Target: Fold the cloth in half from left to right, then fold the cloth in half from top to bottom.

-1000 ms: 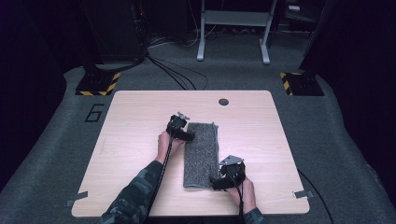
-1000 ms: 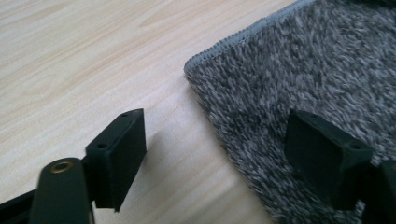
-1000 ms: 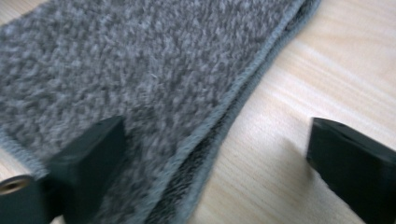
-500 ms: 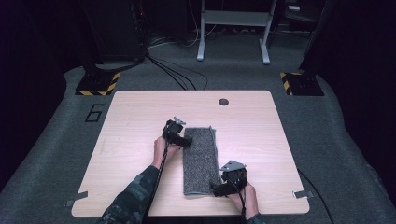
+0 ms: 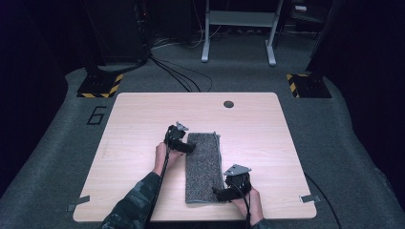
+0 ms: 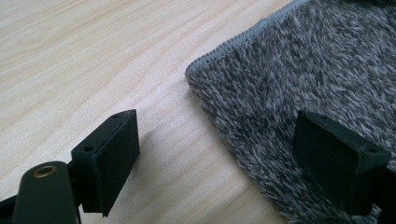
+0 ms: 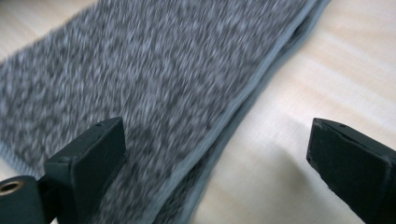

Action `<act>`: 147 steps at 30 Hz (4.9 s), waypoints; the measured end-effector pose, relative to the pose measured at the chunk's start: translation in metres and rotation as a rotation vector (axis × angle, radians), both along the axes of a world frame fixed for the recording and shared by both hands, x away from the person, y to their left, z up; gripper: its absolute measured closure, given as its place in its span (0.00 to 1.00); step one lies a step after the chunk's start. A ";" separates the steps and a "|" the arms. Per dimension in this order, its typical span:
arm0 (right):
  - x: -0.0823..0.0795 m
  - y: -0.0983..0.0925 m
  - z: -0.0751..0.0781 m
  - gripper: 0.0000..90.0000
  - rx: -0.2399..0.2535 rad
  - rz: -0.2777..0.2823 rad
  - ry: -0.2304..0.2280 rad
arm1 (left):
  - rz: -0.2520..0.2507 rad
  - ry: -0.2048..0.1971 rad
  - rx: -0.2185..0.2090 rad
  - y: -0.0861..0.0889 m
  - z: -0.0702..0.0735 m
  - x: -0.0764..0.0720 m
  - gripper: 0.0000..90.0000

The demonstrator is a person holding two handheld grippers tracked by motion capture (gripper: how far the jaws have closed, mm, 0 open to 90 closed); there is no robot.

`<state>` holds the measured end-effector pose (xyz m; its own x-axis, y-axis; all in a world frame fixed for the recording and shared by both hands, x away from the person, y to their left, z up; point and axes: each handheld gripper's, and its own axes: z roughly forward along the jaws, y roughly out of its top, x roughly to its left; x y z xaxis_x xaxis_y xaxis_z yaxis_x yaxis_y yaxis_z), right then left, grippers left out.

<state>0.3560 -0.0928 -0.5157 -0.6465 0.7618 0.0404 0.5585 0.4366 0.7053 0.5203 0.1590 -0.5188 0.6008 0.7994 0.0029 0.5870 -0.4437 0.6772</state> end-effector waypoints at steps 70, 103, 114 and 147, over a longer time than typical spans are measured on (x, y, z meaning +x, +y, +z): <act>0.193 0.019 0.007 0.94 -0.030 -0.090 0.081 | -0.031 0.015 -0.023 -0.010 0.007 0.022 0.80; 0.176 0.011 0.034 0.98 0.031 -0.100 -0.067 | -0.033 -0.088 -0.091 -0.007 0.028 0.010 0.96; 0.174 0.012 0.045 0.98 0.028 -0.089 -0.136 | -0.032 -0.149 -0.113 -0.002 0.043 0.010 0.96; 0.181 0.006 0.100 0.98 0.094 -0.074 -0.235 | -0.059 -0.323 -0.110 0.000 0.095 0.019 0.95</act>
<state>0.5369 -0.0865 -0.4158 -0.5889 0.8076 -0.0313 0.4026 0.3267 0.8551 0.5390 0.1589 -0.4242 0.6285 0.7691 0.1160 0.3103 -0.3847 0.8693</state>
